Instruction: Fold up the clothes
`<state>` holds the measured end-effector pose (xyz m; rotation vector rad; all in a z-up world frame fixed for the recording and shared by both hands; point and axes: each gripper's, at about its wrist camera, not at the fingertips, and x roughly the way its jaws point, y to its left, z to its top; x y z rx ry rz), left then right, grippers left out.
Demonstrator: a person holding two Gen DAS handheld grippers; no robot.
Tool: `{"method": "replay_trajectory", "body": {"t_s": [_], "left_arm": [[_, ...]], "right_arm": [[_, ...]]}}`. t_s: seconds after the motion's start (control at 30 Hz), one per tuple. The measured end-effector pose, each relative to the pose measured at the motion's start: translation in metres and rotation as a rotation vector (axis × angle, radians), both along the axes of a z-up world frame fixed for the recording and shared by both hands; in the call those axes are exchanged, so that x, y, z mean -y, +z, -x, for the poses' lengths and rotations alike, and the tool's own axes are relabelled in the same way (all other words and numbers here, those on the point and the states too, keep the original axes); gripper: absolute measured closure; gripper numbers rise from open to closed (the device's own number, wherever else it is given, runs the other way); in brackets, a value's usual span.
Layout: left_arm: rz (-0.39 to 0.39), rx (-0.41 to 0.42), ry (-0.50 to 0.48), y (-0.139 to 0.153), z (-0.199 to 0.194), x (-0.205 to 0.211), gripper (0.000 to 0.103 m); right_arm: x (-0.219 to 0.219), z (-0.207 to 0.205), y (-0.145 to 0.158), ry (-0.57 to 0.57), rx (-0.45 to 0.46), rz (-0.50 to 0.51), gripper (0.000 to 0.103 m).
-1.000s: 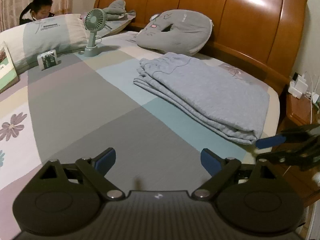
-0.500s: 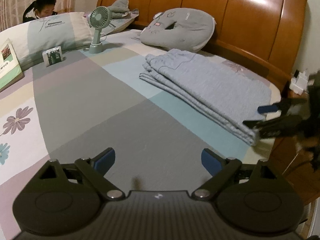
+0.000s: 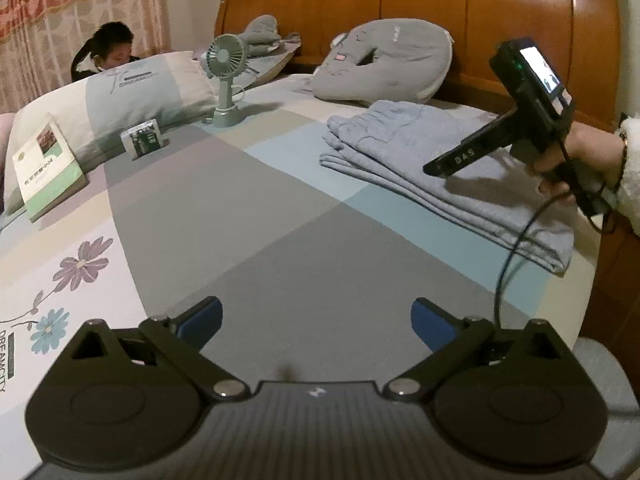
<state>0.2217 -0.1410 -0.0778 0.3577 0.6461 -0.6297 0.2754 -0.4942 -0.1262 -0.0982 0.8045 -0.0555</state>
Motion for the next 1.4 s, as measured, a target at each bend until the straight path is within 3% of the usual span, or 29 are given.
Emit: {"method": "replay_trajectory", "body": {"t_s": [0.13, 0.23, 0.4, 0.43, 0.47, 0.53, 0.63, 0.77, 0.9, 0.93, 1.07, 1.17, 1.4], "left_arm": [[0.004, -0.007, -0.019, -0.003, -0.004, 0.004, 0.003], [0.01, -0.011, -0.025, -0.004, -0.005, 0.006, 0.003], [0.002, -0.014, -0.011, -0.009, -0.006, 0.002, 0.003], [0.003, -0.017, -0.007, -0.01, -0.007, 0.0, 0.003], [0.004, -0.02, -0.005, -0.01, -0.008, -0.002, 0.003], [0.007, -0.019, -0.007, -0.011, -0.009, -0.005, 0.003], [0.019, -0.014, -0.001, -0.01, -0.013, -0.007, 0.003], [0.03, -0.021, 0.009, -0.011, -0.014, -0.011, 0.003], [0.028, -0.029, 0.02, -0.013, -0.016, -0.016, 0.003], [0.028, -0.032, 0.023, -0.013, -0.016, -0.017, 0.003], [0.026, -0.04, 0.035, -0.014, -0.018, -0.023, 0.003], [0.037, -0.039, 0.032, -0.014, -0.017, -0.023, 0.003], [0.055, -0.039, 0.027, -0.01, -0.014, -0.021, 0.003]], "right_arm": [[0.01, -0.004, 0.023, 0.069, -0.029, -0.048, 0.014], [0.025, -0.018, 0.038, 0.011, 0.031, -0.021, 0.014], [0.053, -0.062, 0.009, -0.052, -0.091, -0.147, 0.011], [0.048, -0.064, -0.002, -0.022, -0.139, -0.129, 0.008], [0.042, -0.061, -0.003, 0.001, -0.123, -0.084, 0.008], [0.036, -0.063, 0.009, 0.003, -0.148, -0.075, 0.008], [0.03, -0.069, 0.035, 0.04, -0.079, -0.112, 0.008], [0.009, -0.103, 0.048, 0.034, -0.006, -0.037, 0.008], [-0.002, -0.149, 0.012, 0.018, -0.098, -0.068, 0.007], [-0.005, -0.159, 0.002, 0.014, -0.123, -0.077, 0.001], [-0.014, -0.153, 0.0, 0.065, -0.134, -0.056, 0.0], [-0.005, -0.132, 0.021, 0.085, -0.112, -0.079, 0.0], [0.039, -0.069, 0.044, -0.033, -0.06, -0.177, 0.0]]}}
